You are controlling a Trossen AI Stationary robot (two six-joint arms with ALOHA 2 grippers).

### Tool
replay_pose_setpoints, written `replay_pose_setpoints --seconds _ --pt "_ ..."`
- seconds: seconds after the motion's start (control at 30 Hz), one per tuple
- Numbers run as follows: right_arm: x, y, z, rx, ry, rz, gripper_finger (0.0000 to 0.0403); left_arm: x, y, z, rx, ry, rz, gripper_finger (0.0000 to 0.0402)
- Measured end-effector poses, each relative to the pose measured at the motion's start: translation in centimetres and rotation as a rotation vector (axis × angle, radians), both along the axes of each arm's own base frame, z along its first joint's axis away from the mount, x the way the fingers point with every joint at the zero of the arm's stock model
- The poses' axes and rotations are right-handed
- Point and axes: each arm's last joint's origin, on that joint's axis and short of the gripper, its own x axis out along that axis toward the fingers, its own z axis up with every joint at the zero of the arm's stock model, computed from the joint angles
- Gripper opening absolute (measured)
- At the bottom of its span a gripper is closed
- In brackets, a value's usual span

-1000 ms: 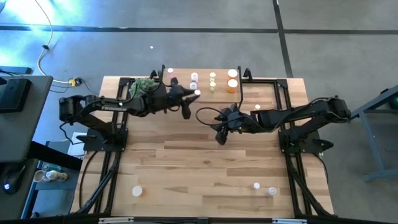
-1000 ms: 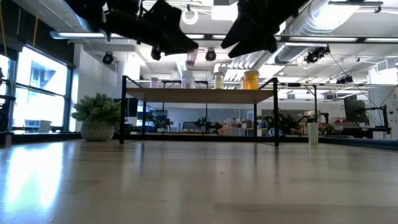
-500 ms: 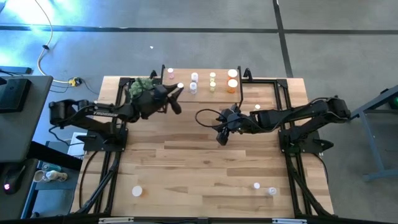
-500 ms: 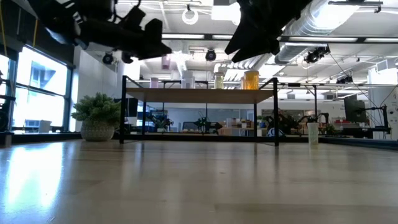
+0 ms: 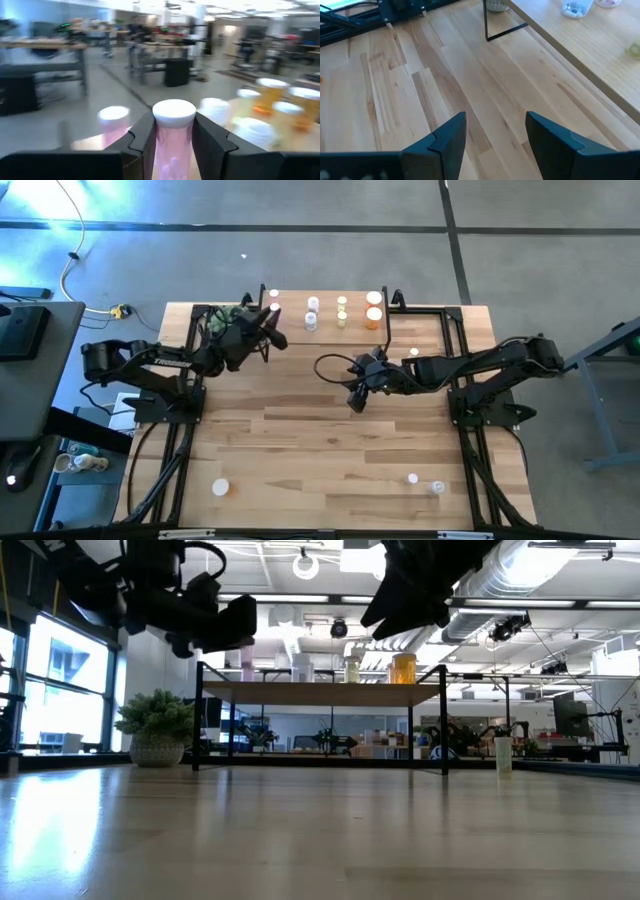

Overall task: Pick and place medicine bottles onto shelf by color
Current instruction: Put the top pink bottle on the shelf aligned with the other pink pill bottle

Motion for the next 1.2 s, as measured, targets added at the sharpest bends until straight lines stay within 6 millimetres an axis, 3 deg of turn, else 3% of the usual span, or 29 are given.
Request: replay_pose_setpoints --seconds 0.3,0.63,0.97,1.2 --pt "0.0 0.0 0.0 -0.001 -0.002 -0.001 0.0196 0.6 -1.8 -0.5 -0.034 -0.037 0.213 0.0097" --pt "0.0 0.0 0.0 -0.001 -0.002 -0.001 0.0196 1.5 -2.6 -1.0 -0.035 -0.049 0.211 0.0097" --pt "0.0 0.0 0.0 -0.001 -0.002 0.0 0.0196 4.7 -1.5 -1.0 0.012 0.145 0.35 0.0097" --pt "0.0 0.0 0.0 -0.001 -0.002 -0.001 0.0196 5.1 -0.2 -1.9 -0.012 0.135 0.395 0.0097"
